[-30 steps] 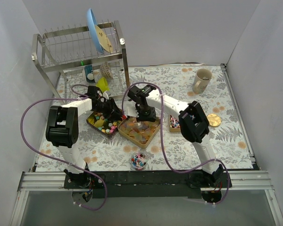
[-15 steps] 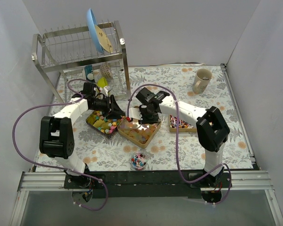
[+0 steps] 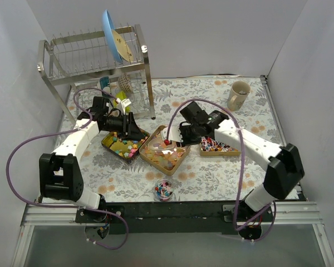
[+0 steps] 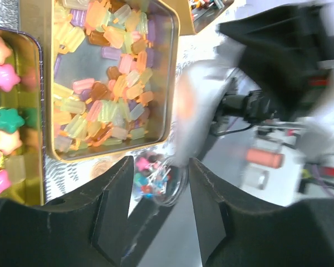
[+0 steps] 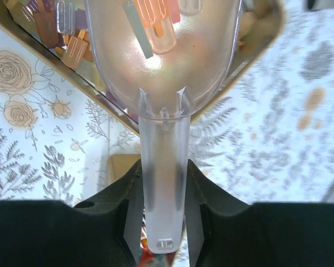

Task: Pack the candies
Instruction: Place the fake candies in the packing bottle, then place the spatula at the center of the board.

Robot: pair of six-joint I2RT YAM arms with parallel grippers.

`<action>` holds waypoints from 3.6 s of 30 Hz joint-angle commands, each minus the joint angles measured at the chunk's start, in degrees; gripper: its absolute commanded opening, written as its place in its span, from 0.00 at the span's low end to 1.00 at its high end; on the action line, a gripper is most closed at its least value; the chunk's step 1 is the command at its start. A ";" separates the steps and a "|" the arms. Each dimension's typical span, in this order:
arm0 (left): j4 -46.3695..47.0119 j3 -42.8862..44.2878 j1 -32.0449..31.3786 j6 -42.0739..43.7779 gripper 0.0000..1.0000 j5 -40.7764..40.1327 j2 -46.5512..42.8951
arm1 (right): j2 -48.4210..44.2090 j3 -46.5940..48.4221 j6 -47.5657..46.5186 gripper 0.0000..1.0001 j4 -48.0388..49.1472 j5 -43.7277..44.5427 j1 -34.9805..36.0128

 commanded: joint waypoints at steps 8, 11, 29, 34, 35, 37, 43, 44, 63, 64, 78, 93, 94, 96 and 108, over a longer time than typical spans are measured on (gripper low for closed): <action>-2.54 -4.73 0.22 9.08 0.43 -6.38 -5.51 | -14.24 -1.48 -8.37 0.01 -14.70 2.23 2.40; -0.08 -5.43 0.22 7.40 0.43 -6.20 -6.82 | -15.56 -1.83 -9.25 0.01 -19.01 5.92 4.94; 3.79 -6.84 1.01 7.84 0.44 -12.35 -7.88 | -7.39 4.40 -2.93 0.01 -30.98 25.88 19.45; 4.67 -7.89 1.01 7.05 0.44 -11.82 -7.62 | -4.05 5.55 -1.96 0.01 -30.98 30.35 23.14; 5.02 -8.07 1.01 7.05 0.44 -11.56 -7.53 | -3.79 5.90 -1.87 0.01 -30.98 30.89 23.75; 5.38 -7.90 1.01 6.61 0.44 -11.56 -7.36 | -2.91 6.17 -1.87 0.01 -30.90 33.16 25.77; 5.82 -4.12 1.01 5.20 0.44 -12.88 -4.81 | -1.06 5.37 -2.04 0.01 -31.07 42.47 29.56; 5.82 -3.51 1.01 4.94 0.44 -12.79 -4.55 | -0.80 5.55 -2.31 0.01 -31.07 43.19 29.73; 5.29 -2.89 1.01 4.23 0.44 -10.42 -6.47 | 0.61 8.45 -6.70 0.01 -30.98 50.93 34.30; 5.29 -2.89 1.01 4.32 0.44 -10.42 -6.48 | 0.52 8.45 -6.79 0.01 -30.98 51.10 34.39; 4.94 -6.49 0.57 3.01 0.44 -5.32 -10.25 | -2.73 11.43 2.86 0.01 -30.72 42.16 25.46; 0.54 -7.54 0.57 5.46 0.45 -4.62 -12.97 | 4.03 15.82 14.39 0.01 -7.61 20.79 -9.62; 0.46 -7.81 0.57 6.07 0.45 -4.09 -13.33 | 5.43 16.96 13.87 0.01 -7.00 18.52 -10.51; -0.33 -8.51 0.57 8.53 0.46 -3.48 -14.20 | 10.44 21.27 11.85 0.01 -7.08 16.84 -12.79; -2.53 -6.84 0.57 14.00 0.49 -3.73 -14.30 | 22.58 20.24 -9.06 0.01 6.16 13.40 -17.20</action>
